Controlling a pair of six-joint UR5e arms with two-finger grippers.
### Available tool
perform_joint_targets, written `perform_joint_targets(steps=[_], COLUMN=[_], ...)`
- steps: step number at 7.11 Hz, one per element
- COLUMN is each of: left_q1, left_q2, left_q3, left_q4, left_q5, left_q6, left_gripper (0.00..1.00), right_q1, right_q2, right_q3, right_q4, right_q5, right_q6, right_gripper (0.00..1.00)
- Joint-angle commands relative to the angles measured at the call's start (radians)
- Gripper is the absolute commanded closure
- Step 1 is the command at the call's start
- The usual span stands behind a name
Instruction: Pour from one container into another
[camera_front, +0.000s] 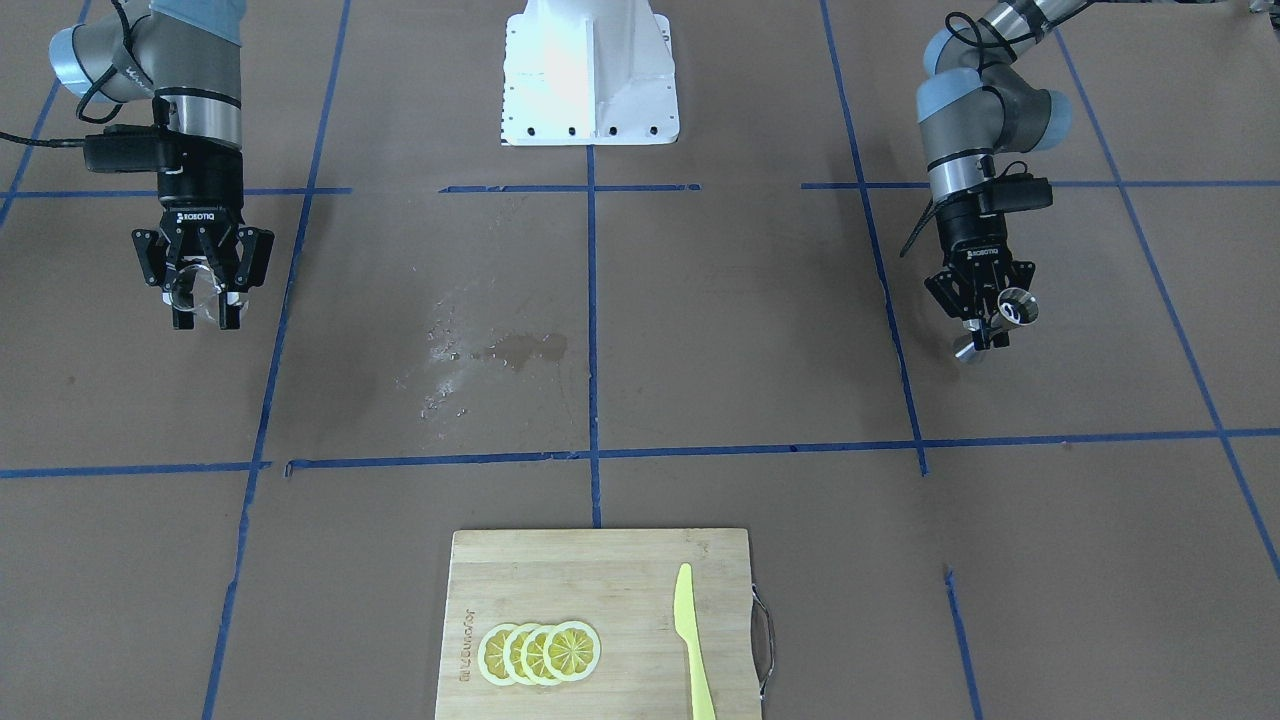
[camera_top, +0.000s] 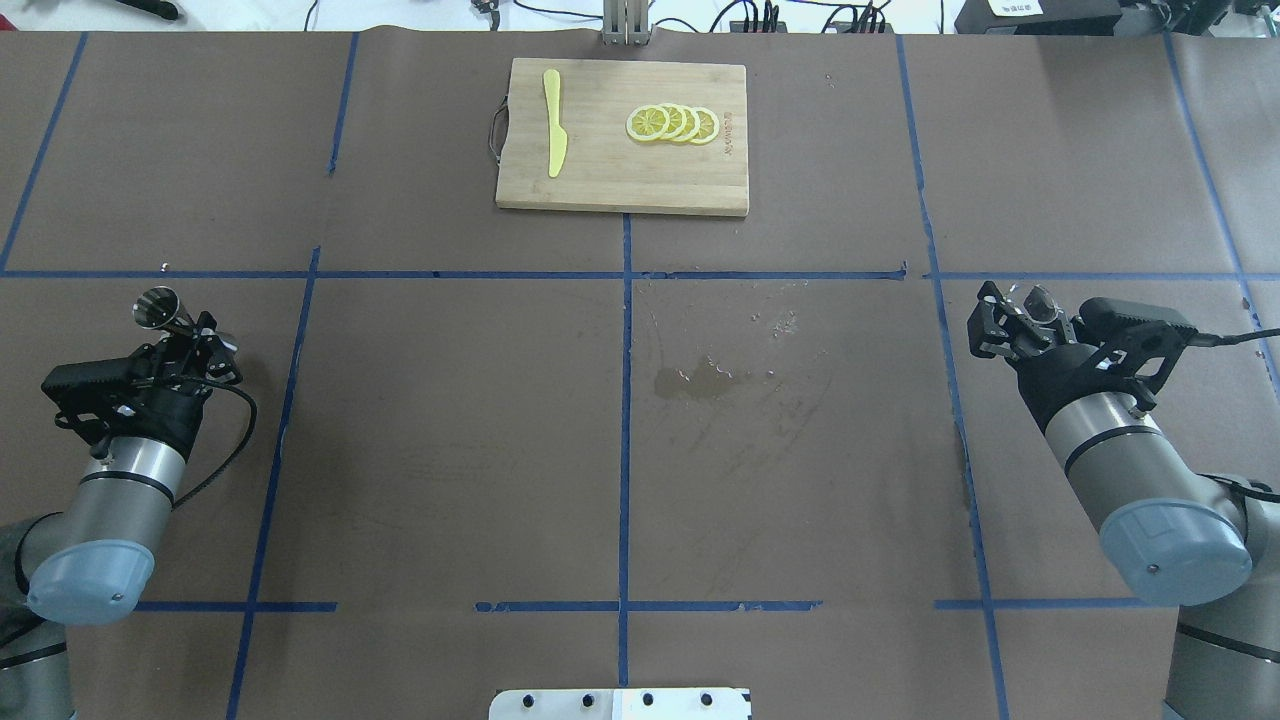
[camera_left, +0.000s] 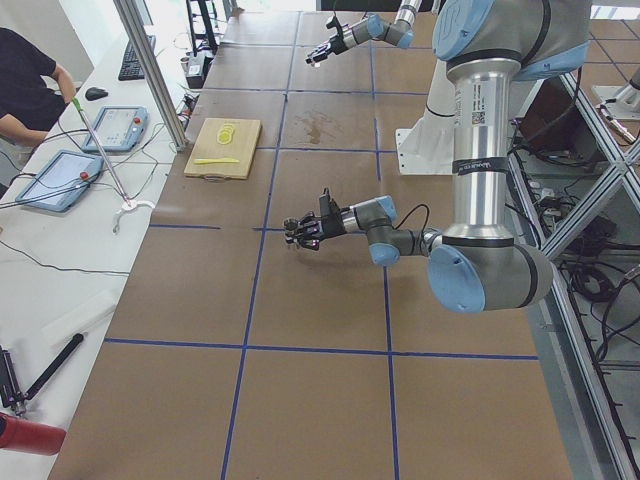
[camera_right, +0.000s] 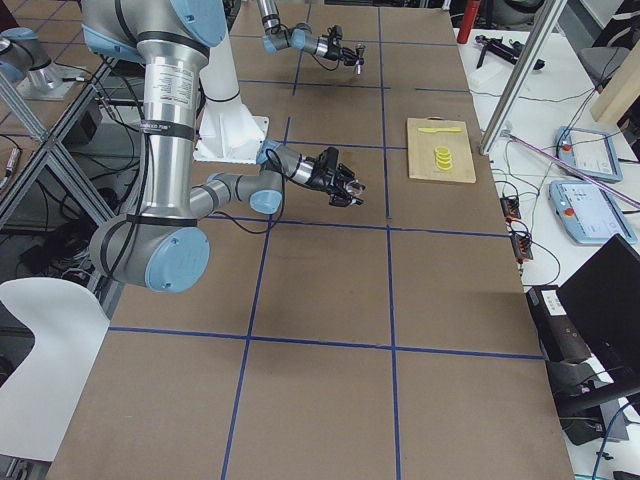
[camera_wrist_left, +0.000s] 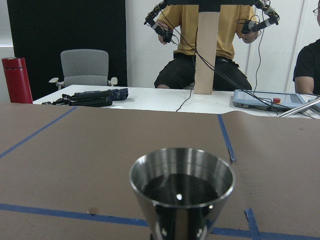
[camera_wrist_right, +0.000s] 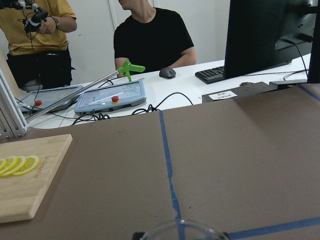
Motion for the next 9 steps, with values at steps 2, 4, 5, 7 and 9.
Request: perform_joint_targets(steps=[2,4,5,7,9], left_q1=[0.020,0.024,0.029,0.029,0.030], left_q2=[-0.024,-0.024,-0.024,-0.026,-0.024], left_q3=[0.008,0.023,0.023,0.023,0.023], left_q4=[0.030,0.030,0.030,0.030,0.030], left_q5=[0.032,0.032,0.032,0.032,0.032], left_q6=[0.001,0.001,0.001,0.002,0.005], left_gripper=[0.96,0.77,0.75,0.73,0.62], right_q1=[0.000,0.000,0.000,0.000,0.000], right_q2=[-0.004,-0.004,-0.004,-0.004,-0.004], right_q3=[-0.007,-0.007,-0.007,-0.009,-0.009], right_q4=[0.000,0.000,0.000,0.000,0.000], right_q5=[0.003,0.003,0.003,0.003,0.001], right_q6=[0.000,0.000,0.000,0.000,0.000], right_gripper=[1.00,1.00,1.00,1.00,1.00])
